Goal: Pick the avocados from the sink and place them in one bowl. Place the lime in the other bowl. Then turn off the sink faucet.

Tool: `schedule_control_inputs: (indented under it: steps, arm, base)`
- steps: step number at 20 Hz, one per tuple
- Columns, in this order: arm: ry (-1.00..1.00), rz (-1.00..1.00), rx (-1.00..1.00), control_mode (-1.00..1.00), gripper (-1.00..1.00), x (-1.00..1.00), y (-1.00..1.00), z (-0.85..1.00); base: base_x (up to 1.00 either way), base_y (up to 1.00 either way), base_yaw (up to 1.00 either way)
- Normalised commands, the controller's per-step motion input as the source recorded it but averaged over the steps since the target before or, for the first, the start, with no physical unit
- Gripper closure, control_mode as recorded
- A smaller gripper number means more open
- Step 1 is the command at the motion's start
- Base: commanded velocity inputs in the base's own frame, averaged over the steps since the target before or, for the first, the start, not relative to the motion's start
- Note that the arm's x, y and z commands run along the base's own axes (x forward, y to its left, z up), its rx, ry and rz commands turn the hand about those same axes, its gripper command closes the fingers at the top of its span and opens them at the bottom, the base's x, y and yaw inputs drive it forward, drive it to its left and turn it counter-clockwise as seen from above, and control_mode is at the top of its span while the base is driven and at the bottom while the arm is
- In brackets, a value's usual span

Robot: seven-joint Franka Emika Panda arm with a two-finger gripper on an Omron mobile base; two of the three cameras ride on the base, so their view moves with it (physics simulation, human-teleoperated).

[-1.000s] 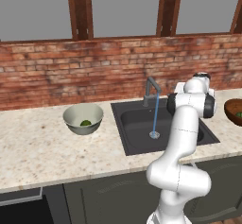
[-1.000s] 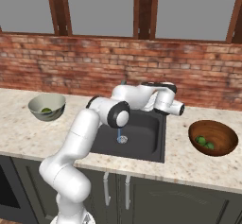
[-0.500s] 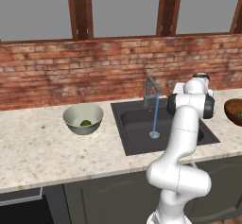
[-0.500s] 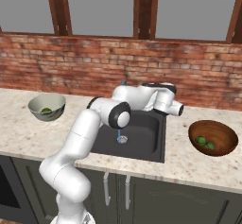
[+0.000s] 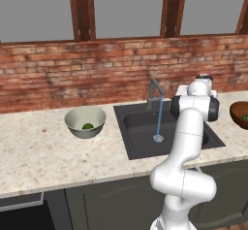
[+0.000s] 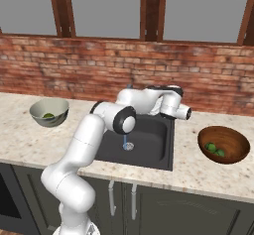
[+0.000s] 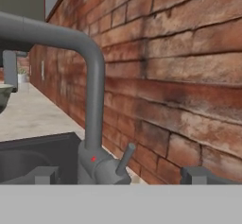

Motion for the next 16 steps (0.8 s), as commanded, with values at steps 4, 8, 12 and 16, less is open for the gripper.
schedule_control_inputs:
  steps: [4, 8, 12, 16]
  arm:
    - [0.0, 0.0, 0.0, -1.0, -1.0, 0.13, 0.0, -0.04]
    - [0.0, 0.0, 0.0, -1.0, -1.0, 0.2, 0.0, -0.14]
    - [0.0, 0.0, 0.0, -1.0, -1.0, 0.19, 0.0, -0.13]
    - [0.0, 0.0, 0.0, -1.0, -1.0, 0.2, 0.0, -0.07]
  base:
    - [0.0, 0.0, 0.0]
    - [0.0, 0.0, 0.0]
    - [0.0, 0.0, 0.0]
    - [0.0, 0.0, 0.0]
